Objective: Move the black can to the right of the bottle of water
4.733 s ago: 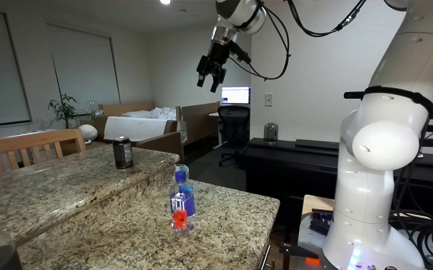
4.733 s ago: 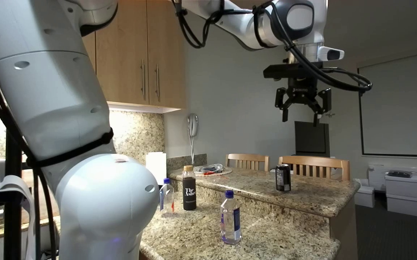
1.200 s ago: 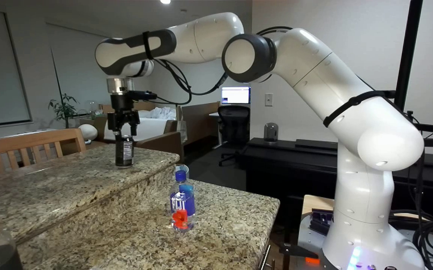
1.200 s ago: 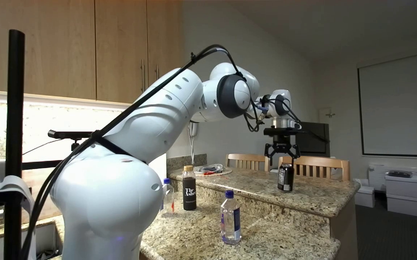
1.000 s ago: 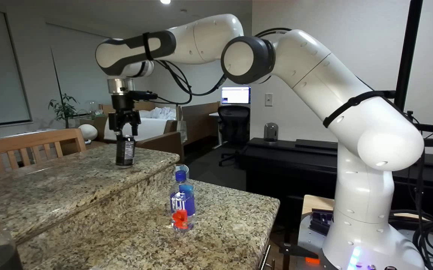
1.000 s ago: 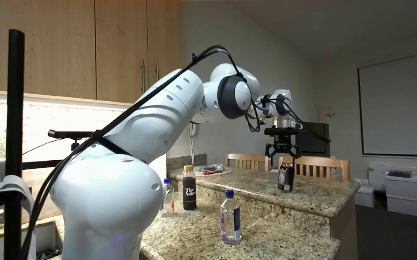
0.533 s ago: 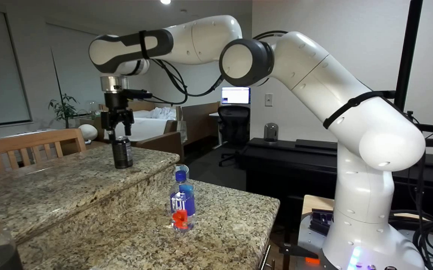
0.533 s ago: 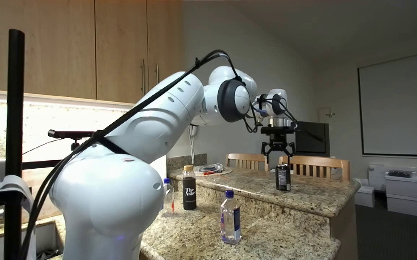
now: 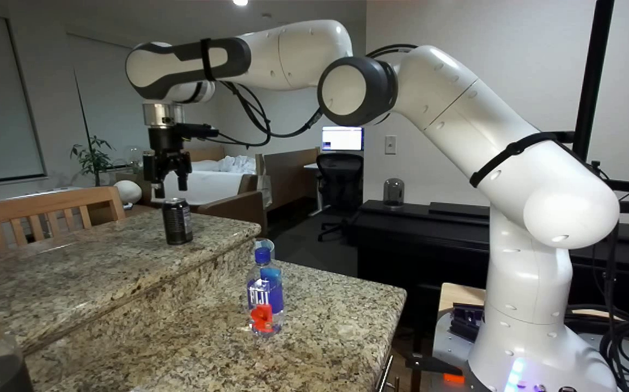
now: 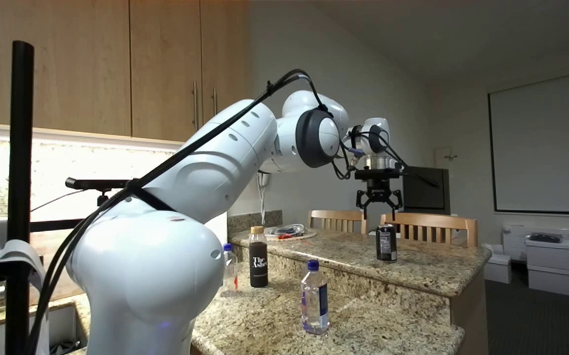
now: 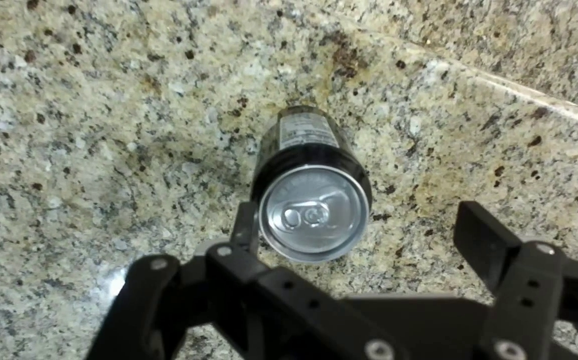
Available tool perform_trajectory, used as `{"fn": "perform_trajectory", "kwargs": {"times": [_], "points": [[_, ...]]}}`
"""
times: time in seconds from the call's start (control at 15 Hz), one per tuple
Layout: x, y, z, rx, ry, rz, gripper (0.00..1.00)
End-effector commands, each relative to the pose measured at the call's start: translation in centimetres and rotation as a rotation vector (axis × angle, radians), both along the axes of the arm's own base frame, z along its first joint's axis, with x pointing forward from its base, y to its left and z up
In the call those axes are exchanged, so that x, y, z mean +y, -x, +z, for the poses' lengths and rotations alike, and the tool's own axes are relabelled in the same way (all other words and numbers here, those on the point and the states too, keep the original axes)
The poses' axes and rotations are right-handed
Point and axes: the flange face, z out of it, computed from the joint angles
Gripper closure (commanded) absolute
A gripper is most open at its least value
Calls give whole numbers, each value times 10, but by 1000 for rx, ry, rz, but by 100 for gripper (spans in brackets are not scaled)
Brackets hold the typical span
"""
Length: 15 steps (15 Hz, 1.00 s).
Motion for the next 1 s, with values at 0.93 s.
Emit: {"fn": "perform_trajectory", "kwargs": {"times": [0.93], "points": [[-19, -3, -45, 100, -69, -33, 0]]}}
